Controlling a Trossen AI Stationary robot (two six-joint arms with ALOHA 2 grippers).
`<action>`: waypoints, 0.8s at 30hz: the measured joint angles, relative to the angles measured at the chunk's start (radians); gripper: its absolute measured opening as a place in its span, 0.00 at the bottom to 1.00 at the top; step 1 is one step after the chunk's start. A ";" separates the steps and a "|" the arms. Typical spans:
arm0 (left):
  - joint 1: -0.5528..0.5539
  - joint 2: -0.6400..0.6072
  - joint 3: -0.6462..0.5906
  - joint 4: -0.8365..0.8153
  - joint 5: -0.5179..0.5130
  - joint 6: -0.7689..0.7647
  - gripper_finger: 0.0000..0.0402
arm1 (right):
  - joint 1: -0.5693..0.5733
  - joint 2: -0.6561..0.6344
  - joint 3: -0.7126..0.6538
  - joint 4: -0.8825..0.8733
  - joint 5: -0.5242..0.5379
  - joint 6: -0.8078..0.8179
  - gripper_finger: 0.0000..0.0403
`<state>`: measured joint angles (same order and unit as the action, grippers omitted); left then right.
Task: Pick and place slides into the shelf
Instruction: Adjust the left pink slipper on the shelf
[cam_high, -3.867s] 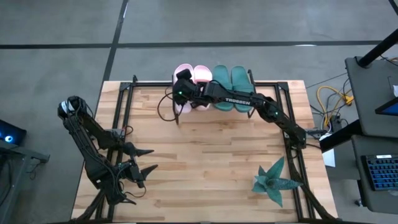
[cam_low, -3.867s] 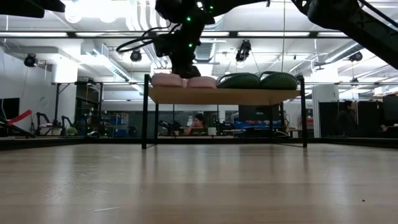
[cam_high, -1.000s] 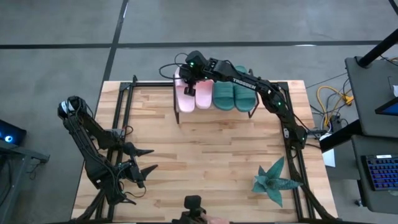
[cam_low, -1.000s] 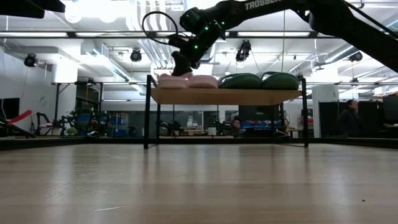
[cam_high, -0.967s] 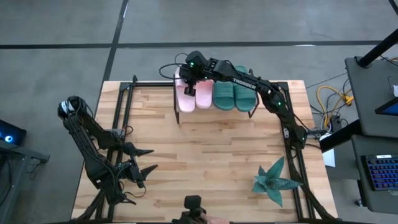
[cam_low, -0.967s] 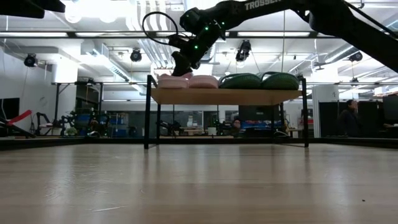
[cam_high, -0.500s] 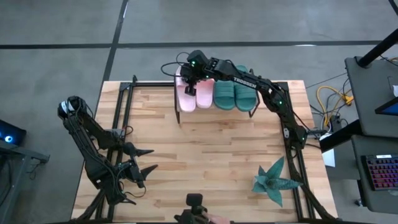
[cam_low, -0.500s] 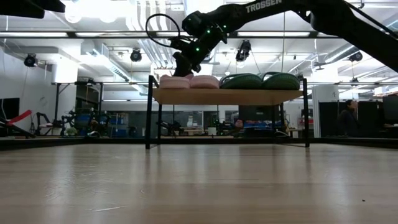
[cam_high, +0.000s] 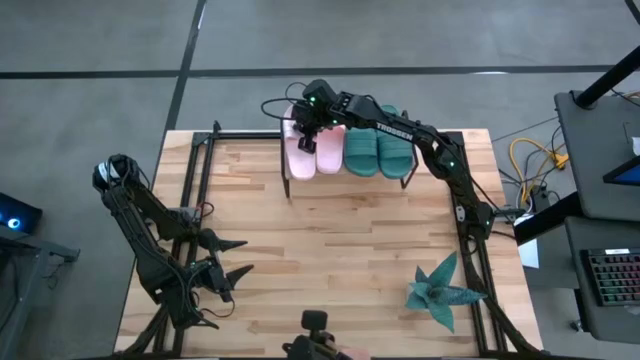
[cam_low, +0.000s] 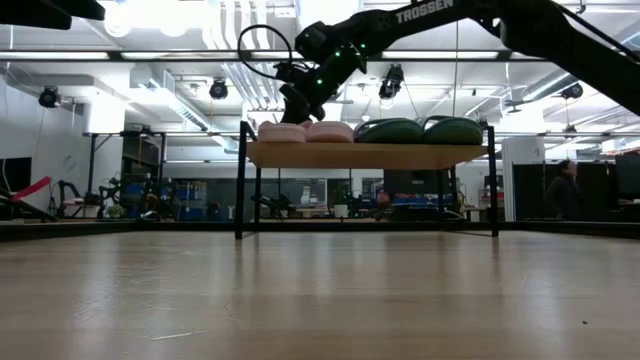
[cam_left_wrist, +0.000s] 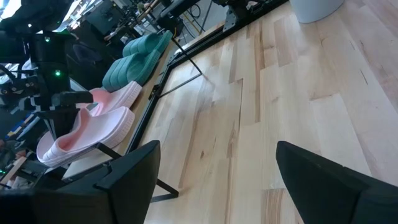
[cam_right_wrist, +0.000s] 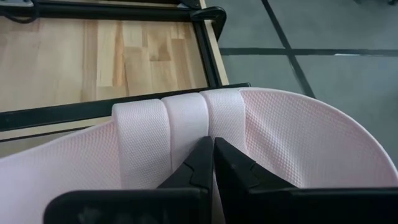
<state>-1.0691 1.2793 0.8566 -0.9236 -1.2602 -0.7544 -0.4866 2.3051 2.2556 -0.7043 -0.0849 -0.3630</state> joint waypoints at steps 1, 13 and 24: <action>0.000 0.000 0.000 0.000 0.000 0.000 0.76 | 0.000 0.000 -0.003 0.001 0.000 0.000 0.02; 0.000 0.000 0.000 0.000 0.000 0.000 0.76 | -0.011 -0.003 -0.040 0.011 -0.009 0.037 0.02; 0.000 0.000 0.000 0.000 0.000 0.000 0.76 | -0.010 0.003 0.030 -0.017 -0.041 0.057 0.02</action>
<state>-1.0691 1.2793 0.8566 -0.9237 -1.2602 -0.7544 -0.4966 2.3082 2.2854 -0.7214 -0.1260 -0.3057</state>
